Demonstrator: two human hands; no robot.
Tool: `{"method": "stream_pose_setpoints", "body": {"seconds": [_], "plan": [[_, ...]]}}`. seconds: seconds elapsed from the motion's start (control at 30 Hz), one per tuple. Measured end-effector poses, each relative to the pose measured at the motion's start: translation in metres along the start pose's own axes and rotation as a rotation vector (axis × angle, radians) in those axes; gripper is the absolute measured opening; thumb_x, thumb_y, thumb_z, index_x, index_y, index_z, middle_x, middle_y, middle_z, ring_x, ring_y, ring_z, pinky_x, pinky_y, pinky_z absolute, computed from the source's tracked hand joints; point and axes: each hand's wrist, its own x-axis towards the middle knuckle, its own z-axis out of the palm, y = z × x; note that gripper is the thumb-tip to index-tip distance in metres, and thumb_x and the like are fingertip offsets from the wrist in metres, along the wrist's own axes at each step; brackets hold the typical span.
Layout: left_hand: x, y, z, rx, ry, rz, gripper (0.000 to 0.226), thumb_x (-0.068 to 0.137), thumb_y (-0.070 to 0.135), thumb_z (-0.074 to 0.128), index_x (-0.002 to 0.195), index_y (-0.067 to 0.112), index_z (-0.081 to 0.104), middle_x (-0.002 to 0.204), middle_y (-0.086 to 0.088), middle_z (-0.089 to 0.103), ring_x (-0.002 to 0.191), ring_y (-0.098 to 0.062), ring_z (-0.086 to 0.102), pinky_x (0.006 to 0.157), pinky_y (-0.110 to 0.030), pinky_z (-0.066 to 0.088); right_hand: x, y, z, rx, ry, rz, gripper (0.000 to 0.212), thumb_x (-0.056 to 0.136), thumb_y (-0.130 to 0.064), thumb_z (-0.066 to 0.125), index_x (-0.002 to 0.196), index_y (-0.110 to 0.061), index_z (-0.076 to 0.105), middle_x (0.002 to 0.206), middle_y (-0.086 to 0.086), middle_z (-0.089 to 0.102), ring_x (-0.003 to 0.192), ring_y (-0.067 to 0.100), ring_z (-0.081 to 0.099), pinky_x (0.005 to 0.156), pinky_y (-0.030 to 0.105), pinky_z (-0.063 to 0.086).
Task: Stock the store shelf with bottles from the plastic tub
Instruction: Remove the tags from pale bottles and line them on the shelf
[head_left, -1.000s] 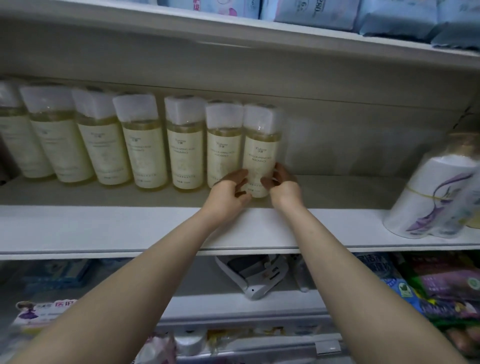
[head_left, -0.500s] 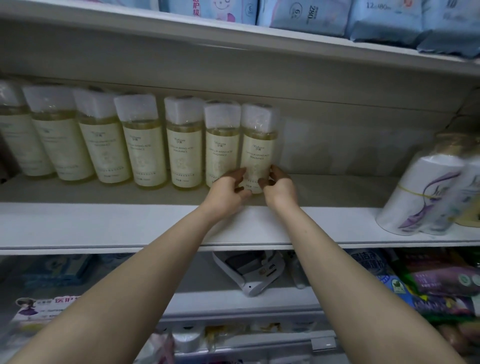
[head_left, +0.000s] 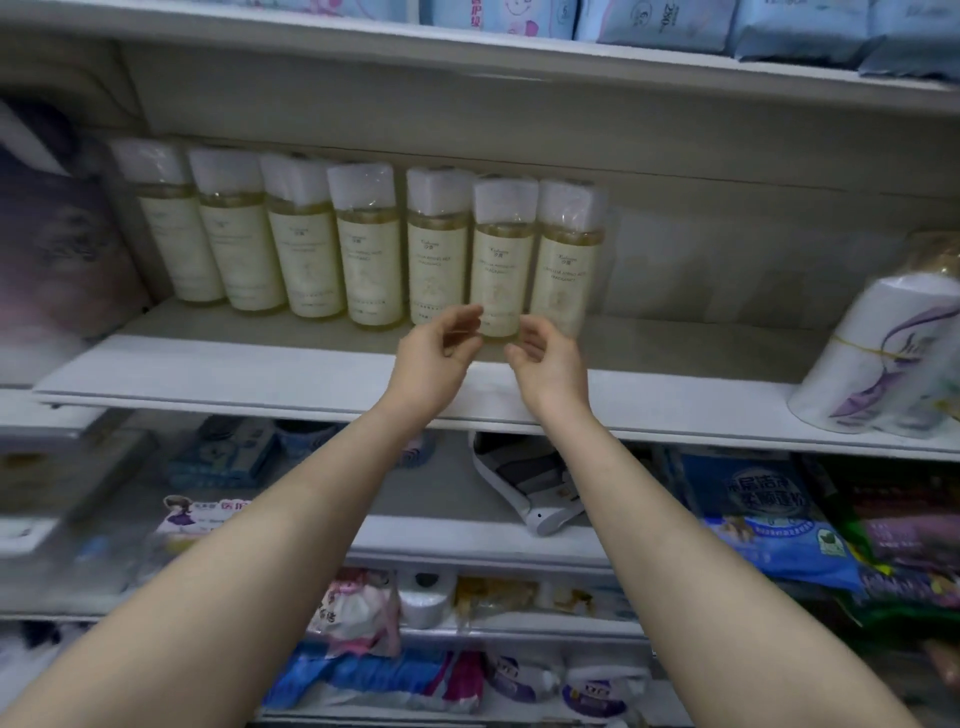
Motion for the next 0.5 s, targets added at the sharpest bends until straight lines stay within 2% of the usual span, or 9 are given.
{"method": "stream_pose_setpoints", "body": {"seconds": [0.13, 0.2, 0.3, 0.4, 0.5], "plan": [[-0.022, -0.007, -0.037, 0.003, 0.058, -0.008, 0.034, 0.094, 0.004, 0.058, 0.126, 0.015, 0.063, 0.114, 0.001, 0.069, 0.103, -0.009, 0.064, 0.098, -0.027, 0.051, -0.022, -0.015, 0.033, 0.007, -0.026, -0.057, 0.036, 0.094, -0.011, 0.061, 0.130, -0.014, 0.061, 0.123, 0.001, 0.067, 0.114, 0.015, 0.062, 0.105, 0.034, 0.048], [-0.035, -0.011, -0.058, -0.011, 0.101, -0.018, 0.032, 0.095, 0.005, 0.056, 0.123, 0.018, 0.064, 0.112, 0.003, 0.069, 0.101, -0.009, 0.064, 0.097, -0.036, 0.053, -0.035, -0.024, 0.052, 0.016, -0.043, -0.088, 0.034, 0.094, -0.011, 0.060, 0.128, -0.015, 0.063, 0.121, 0.000, 0.068, 0.111, 0.015, 0.064, 0.103, 0.035, 0.049], [-0.057, -0.018, -0.094, -0.020, 0.158, -0.047, 0.027, 0.097, 0.009, 0.056, 0.116, 0.025, 0.064, 0.106, 0.005, 0.070, 0.098, -0.014, 0.066, 0.094, -0.038, 0.055, -0.058, -0.038, 0.083, 0.038, -0.073, -0.130, 0.032, 0.094, -0.010, 0.060, 0.125, -0.015, 0.064, 0.118, -0.003, 0.069, 0.106, 0.014, 0.065, 0.099, 0.029, 0.050], [-0.080, -0.032, -0.138, -0.034, 0.185, -0.098, 0.022, 0.098, 0.011, 0.056, 0.114, 0.023, 0.064, 0.103, -0.004, 0.071, 0.096, -0.020, 0.069, 0.089, -0.036, 0.057, -0.083, -0.052, 0.125, 0.063, -0.106, -0.178, 0.030, 0.092, -0.007, 0.060, 0.120, -0.016, 0.066, 0.110, -0.001, 0.072, 0.097, 0.013, 0.066, 0.092, 0.024, 0.050], [-0.106, -0.048, -0.185, -0.019, 0.228, -0.137, 0.021, 0.098, 0.010, 0.056, 0.115, 0.019, 0.065, 0.103, -0.008, 0.072, 0.090, -0.013, 0.069, 0.084, -0.028, 0.056, -0.110, -0.062, 0.172, 0.113, -0.136, -0.197, 0.029, 0.092, -0.004, 0.059, 0.116, -0.018, 0.068, 0.106, -0.001, 0.072, 0.092, 0.011, 0.066, 0.086, 0.019, 0.051]]}}
